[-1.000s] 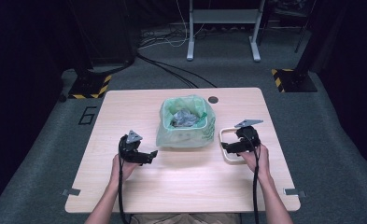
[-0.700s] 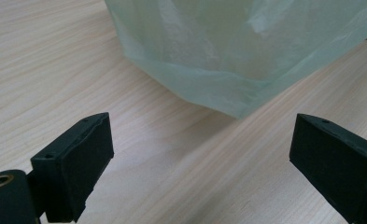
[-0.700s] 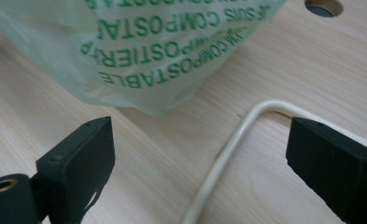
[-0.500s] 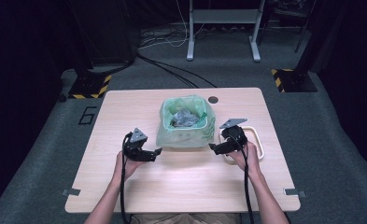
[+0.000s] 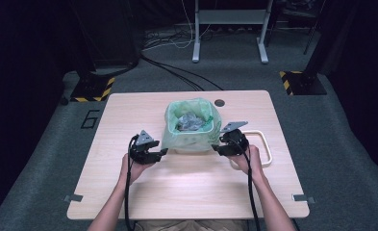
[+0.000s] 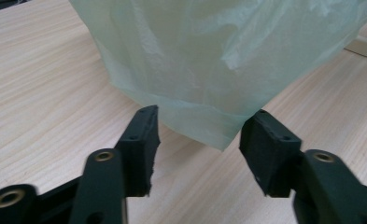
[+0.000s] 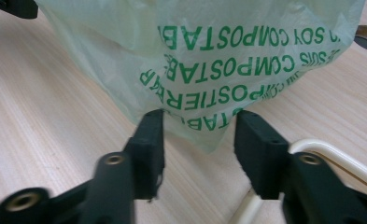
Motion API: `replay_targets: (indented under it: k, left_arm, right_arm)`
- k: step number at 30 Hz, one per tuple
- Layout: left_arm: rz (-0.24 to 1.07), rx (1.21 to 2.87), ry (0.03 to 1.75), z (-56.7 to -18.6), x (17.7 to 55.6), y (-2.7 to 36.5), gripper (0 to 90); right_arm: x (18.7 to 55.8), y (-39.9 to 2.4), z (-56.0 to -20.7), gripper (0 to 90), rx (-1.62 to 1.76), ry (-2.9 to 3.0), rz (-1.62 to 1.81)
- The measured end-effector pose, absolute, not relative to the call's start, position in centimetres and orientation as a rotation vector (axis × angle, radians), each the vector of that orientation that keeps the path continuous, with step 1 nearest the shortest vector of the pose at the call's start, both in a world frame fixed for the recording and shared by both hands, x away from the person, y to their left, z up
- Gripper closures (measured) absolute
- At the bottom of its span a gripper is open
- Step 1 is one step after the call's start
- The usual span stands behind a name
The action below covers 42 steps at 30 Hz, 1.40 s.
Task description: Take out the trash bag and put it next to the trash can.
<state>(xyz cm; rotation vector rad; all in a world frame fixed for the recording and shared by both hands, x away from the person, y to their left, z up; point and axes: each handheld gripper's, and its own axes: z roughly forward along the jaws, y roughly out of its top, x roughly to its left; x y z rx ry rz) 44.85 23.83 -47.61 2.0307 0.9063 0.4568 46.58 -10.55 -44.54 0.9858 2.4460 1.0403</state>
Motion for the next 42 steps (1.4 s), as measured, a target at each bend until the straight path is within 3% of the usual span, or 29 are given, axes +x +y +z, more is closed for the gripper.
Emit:
replay_targets:
  k: [7,12,19,42]
  left_arm:
    - [0.490,2.011,0.888,-47.5,44.8,23.5,65.5]
    - [0.514,2.010,0.870,-47.3,44.9,23.3,76.4]
    - [0.522,1.967,0.857,-46.3,44.8,23.5,88.8]
    - [0.578,1.868,0.870,-42.0,45.1,23.7,89.6]
  right_arm:
    - [46.3,-10.1,-44.6,81.3,0.959,2.410,1.046]
    - [46.2,-9.9,-44.4,89.1,0.932,2.388,1.056]
    - [45.9,-10.0,-43.6,90.0,0.934,2.353,1.083]
    - [45.3,-10.7,-39.2,89.9,0.950,2.203,1.199]
